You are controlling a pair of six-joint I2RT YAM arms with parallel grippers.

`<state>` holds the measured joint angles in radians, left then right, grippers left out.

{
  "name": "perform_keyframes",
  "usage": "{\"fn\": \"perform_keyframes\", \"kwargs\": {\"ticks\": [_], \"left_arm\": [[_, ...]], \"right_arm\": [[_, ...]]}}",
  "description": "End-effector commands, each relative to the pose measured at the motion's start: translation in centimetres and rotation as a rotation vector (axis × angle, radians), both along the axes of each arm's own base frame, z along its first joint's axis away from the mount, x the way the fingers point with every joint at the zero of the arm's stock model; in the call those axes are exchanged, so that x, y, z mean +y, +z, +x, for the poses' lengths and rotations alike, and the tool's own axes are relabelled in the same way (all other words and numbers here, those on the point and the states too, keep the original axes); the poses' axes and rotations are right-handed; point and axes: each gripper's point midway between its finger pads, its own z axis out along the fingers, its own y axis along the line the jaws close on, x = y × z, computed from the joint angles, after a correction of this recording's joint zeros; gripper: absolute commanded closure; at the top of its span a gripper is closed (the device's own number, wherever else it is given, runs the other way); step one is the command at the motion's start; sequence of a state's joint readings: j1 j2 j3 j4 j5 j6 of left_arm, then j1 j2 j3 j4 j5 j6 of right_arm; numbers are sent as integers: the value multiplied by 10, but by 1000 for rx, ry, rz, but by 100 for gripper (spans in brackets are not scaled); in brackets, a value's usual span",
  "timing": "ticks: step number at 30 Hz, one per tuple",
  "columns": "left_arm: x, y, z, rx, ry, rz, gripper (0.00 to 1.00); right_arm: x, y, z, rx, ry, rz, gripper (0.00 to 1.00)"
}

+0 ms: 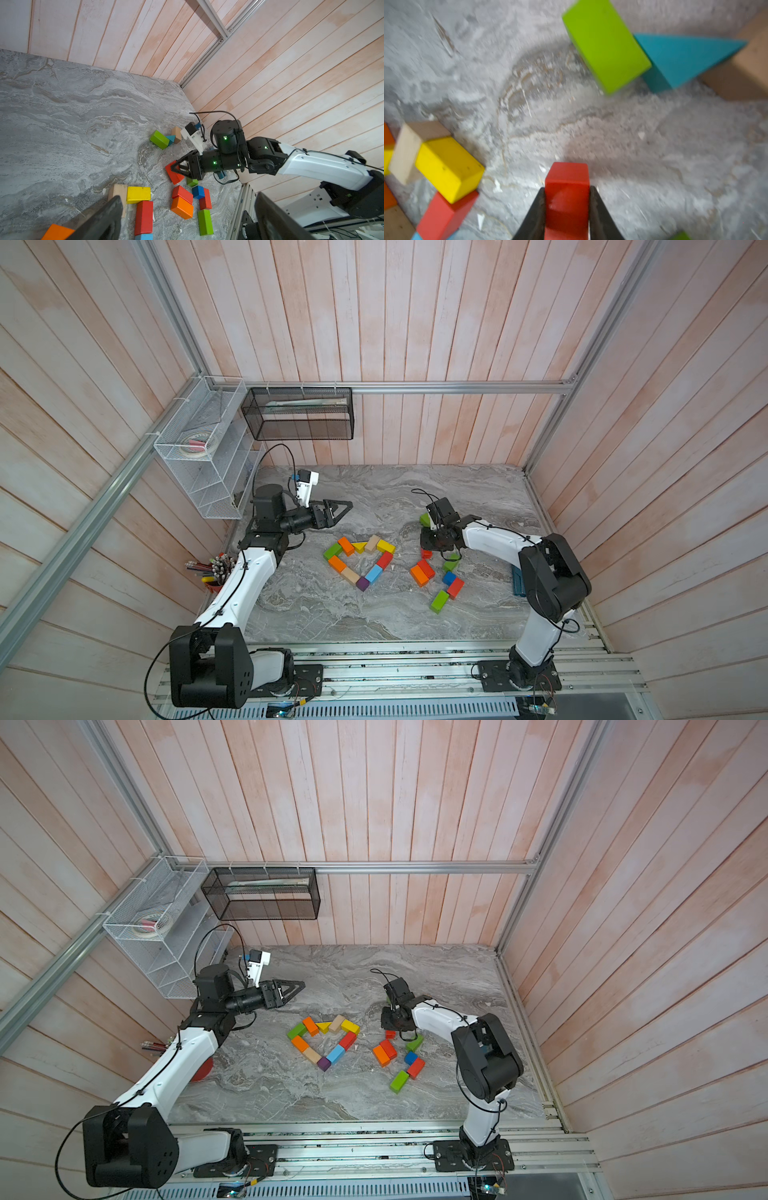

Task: Assemble a heart with building blocks
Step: Move the building block to the center of the board, then assemble the building block at the center of the board.

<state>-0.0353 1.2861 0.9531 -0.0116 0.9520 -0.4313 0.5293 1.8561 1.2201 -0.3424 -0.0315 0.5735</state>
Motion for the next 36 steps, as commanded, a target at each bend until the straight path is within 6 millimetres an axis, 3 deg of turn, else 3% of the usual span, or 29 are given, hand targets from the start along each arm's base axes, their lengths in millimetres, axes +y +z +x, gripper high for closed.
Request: {"fn": "perform_keyframes", "kwargs": {"ticks": [1, 10, 15, 22, 28, 36], "left_arm": [[0, -1, -2, -28, 34, 60, 0], [-16, -21, -4, -9, 66, 227, 0], [-26, -38, -7, 20, 90, 323, 0], [-58, -53, -13, 35, 73, 414, 2], [-96, -75, -8, 94, 55, 470, 11], [-135, -124, 17, 179, 47, 570, 15]], "right_arm": [[16, 3, 24, -2, -106, 82, 80], [22, 4, 53, -24, -185, 126, 76], [26, 3, 55, -21, -181, 148, 65], [26, 30, 52, -91, -141, 200, 50], [13, 70, 23, -221, -31, 239, 45], [-21, 116, -47, -379, 93, 260, 37]]}}
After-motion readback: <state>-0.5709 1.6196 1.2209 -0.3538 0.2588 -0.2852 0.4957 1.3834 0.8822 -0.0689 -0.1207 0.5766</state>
